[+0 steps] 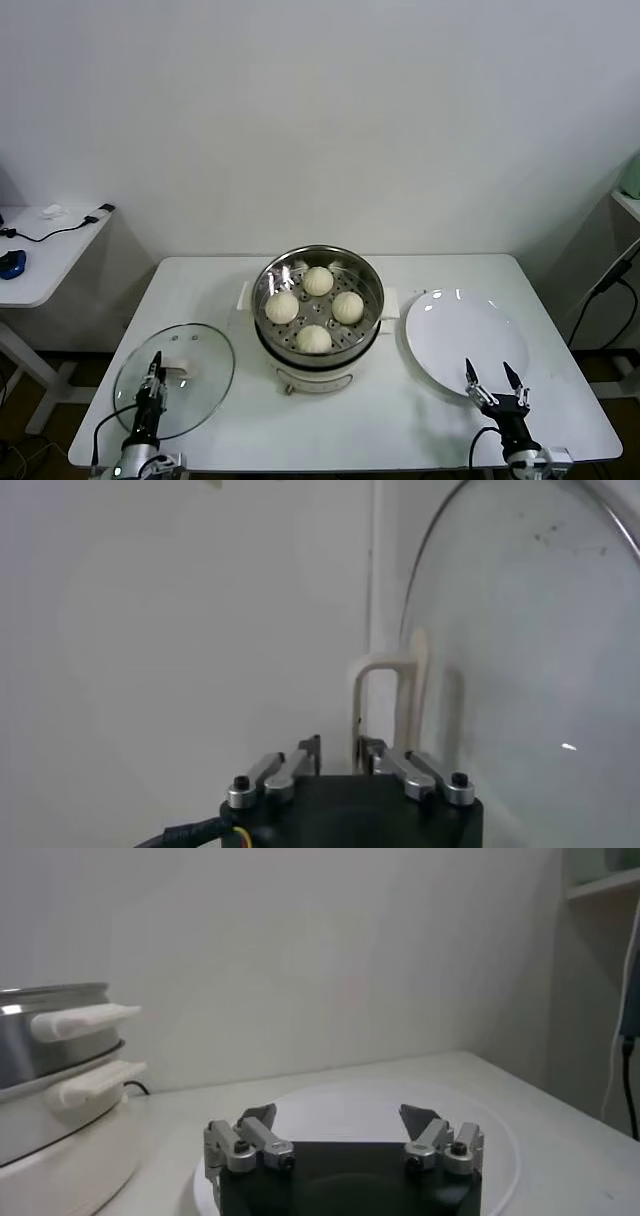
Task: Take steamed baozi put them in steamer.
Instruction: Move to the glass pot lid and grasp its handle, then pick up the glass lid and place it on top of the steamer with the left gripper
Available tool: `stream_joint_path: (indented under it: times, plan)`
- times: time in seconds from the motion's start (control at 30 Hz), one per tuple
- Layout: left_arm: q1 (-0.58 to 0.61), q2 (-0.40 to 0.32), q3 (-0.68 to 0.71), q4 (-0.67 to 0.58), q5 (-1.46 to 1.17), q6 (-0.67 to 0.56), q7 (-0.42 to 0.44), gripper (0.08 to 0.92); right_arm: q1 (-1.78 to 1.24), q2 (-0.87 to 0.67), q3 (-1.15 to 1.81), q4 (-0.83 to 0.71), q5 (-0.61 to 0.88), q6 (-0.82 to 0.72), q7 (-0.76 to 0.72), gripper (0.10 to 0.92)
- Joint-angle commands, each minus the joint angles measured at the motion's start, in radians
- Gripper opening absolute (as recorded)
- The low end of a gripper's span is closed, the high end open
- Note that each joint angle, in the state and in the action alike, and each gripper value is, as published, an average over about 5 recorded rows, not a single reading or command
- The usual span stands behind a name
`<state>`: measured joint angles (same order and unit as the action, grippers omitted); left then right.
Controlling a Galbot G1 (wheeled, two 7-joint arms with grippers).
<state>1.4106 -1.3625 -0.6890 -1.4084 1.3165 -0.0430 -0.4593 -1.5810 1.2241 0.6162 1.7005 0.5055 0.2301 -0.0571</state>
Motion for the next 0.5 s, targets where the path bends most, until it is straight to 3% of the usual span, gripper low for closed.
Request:
stream_joint_path:
  times: [0.03, 0.27, 0.5]
  plan:
    - [-0.005, -0.013, 0.000, 0.015, 0.022, 0.021, -0.013, 0.316, 0.000, 0.008, -0.003, -0.004, -0.004, 0.004, 0.000, 0.823]
    - [0.012, -0.028, -0.003, -0.075, 0.005, 0.016, -0.001, 0.140, 0.000, 0.016, -0.003, -0.002, -0.016, 0.005, 0.000, 0.823]
    - [0.070, 0.024, -0.020, -0.297, -0.107, 0.030, 0.115, 0.132, 0.000, 0.016, -0.001, 0.001, -0.020, 0.005, -0.001, 0.823]
